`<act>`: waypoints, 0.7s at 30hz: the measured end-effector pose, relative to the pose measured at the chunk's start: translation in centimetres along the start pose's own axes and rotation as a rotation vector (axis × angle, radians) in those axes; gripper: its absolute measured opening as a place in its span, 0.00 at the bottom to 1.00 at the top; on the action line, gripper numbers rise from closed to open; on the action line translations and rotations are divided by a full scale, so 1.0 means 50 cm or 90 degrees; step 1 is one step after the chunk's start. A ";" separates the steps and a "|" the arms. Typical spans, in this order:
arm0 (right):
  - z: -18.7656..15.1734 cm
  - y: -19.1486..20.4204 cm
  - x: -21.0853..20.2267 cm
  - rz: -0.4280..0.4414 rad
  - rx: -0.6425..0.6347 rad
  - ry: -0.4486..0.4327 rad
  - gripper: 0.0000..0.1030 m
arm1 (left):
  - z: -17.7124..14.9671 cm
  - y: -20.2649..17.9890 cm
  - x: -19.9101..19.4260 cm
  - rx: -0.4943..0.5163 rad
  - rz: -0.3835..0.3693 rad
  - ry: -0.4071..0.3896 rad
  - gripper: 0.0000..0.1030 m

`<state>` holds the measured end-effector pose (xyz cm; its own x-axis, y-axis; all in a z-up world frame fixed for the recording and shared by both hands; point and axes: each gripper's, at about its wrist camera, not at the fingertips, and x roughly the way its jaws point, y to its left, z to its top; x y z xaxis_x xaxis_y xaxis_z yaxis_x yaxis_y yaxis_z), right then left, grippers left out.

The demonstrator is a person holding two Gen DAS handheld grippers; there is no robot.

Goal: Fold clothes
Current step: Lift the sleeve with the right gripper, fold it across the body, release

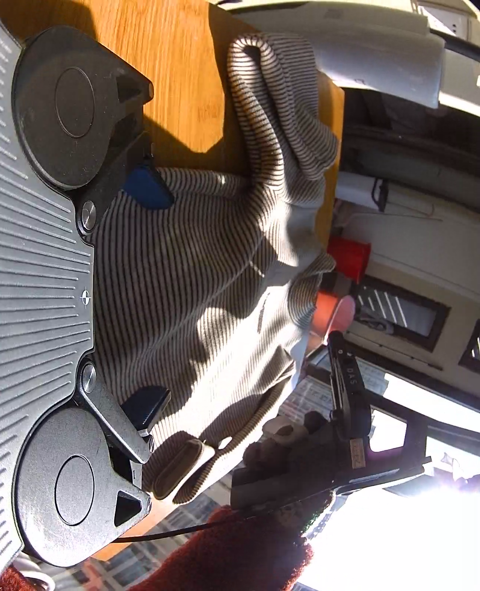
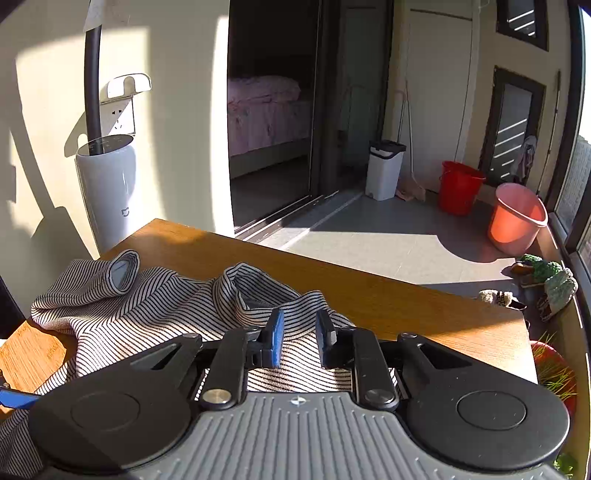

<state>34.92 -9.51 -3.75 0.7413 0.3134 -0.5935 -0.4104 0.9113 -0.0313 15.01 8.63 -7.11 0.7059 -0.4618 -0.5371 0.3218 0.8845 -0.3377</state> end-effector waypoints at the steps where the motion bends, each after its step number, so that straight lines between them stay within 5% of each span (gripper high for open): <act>1: -0.026 0.004 -0.037 0.007 -0.010 0.007 0.35 | 0.001 0.000 0.000 -0.002 -0.001 0.000 1.00; 5: -0.125 0.034 -0.145 0.009 -0.037 0.050 0.53 | 0.009 0.003 0.002 -0.009 -0.002 0.002 1.00; 11: -0.240 0.085 -0.158 -0.109 -0.122 0.110 0.54 | 0.027 0.005 0.001 -0.044 -0.024 -0.023 1.00; 12: -0.243 0.083 -0.157 -0.127 -0.126 0.106 0.49 | 0.028 0.002 -0.002 -0.046 -0.030 -0.036 1.00; 13: -0.239 0.076 -0.157 -0.136 -0.121 0.110 0.34 | 0.028 -0.002 -0.003 -0.042 -0.034 -0.044 1.00; 14: -0.231 0.064 -0.162 -0.139 -0.108 0.107 0.07 | 0.027 -0.006 -0.003 -0.034 -0.037 -0.049 1.00; 17: -0.171 -0.004 -0.197 -0.185 -0.076 0.066 0.04 | 0.015 -0.012 0.011 -0.016 -0.027 -0.027 1.00; 21: -0.025 -0.127 -0.285 -0.341 -0.022 -0.054 0.04 | 0.013 -0.009 0.011 -0.021 -0.034 -0.027 1.00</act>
<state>26.27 -20.09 3.89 0.8915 -0.1700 -0.4199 0.0197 0.9406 -0.3390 15.68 8.01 -6.74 0.7149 -0.5044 -0.4843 0.3388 0.8557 -0.3911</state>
